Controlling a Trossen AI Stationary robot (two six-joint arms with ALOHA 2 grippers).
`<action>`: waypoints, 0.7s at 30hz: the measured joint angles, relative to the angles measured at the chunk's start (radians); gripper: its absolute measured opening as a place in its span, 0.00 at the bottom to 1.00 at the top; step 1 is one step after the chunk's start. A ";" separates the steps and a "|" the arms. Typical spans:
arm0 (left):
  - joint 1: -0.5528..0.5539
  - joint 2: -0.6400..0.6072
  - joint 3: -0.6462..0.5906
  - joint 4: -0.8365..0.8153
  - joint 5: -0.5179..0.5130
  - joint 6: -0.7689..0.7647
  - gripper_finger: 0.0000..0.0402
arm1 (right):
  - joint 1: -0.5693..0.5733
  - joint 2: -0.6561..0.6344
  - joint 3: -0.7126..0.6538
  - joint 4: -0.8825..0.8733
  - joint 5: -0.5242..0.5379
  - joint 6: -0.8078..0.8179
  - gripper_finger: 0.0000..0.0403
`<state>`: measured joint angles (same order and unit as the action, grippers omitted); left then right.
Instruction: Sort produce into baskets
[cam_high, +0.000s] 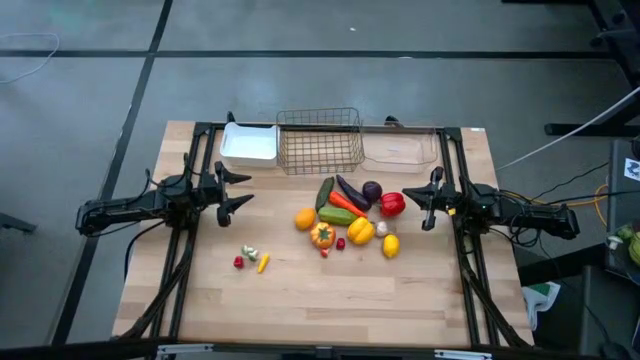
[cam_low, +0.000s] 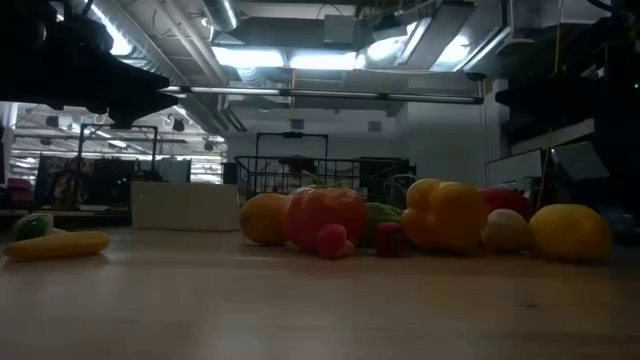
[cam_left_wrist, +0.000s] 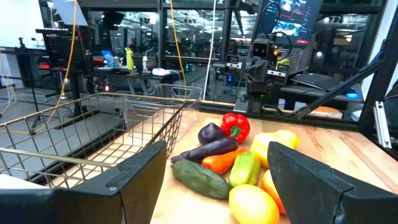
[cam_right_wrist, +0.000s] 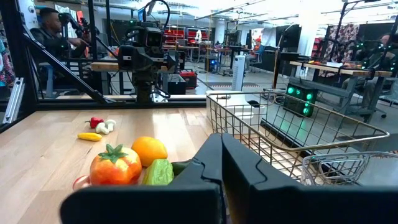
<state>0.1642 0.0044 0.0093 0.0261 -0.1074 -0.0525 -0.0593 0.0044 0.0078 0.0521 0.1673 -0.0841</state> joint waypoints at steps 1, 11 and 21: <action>0.000 0.000 0.000 0.000 0.000 0.000 0.69 | 0.000 0.000 0.000 0.000 0.000 0.000 0.01; 0.000 0.000 0.000 0.000 0.000 0.000 0.69 | 0.000 0.000 0.000 0.000 0.000 0.000 0.01; 0.000 0.000 0.000 0.016 0.000 -0.048 0.69 | 0.000 0.000 0.000 0.001 0.000 0.000 0.01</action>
<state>0.1642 0.0044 0.0097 0.0425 -0.1073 -0.1000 -0.0593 0.0040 0.0075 0.0528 0.1669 -0.0841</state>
